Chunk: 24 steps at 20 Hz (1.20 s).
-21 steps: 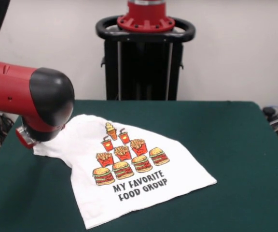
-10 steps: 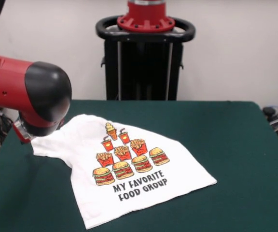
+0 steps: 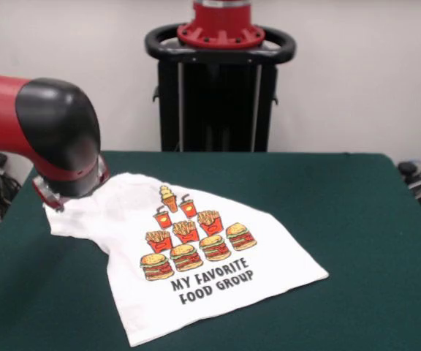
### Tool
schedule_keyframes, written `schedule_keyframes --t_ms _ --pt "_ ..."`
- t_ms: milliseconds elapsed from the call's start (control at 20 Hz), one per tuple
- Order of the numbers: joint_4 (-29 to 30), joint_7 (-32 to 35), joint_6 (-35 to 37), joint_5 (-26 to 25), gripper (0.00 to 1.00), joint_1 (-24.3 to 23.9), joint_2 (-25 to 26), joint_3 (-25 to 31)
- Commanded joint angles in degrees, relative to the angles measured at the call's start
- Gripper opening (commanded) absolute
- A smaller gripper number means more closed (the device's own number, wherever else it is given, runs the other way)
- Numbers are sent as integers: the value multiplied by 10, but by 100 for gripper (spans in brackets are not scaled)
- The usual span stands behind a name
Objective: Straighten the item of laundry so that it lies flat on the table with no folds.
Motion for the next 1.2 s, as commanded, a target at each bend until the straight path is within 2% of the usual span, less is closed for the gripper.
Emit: schedule_keyframes --t_ms 50,250,550,900,1200 --pt "139 -43 -160 129 100 -100 7 124" --pt "193 -33 -237 163 100 -139 1 171" --pt "229 -21 -366 166 100 -179 31 220" --pt "230 -24 -406 167 100 -181 70 235" --pt "256 -52 -464 121 100 -209 88 265"
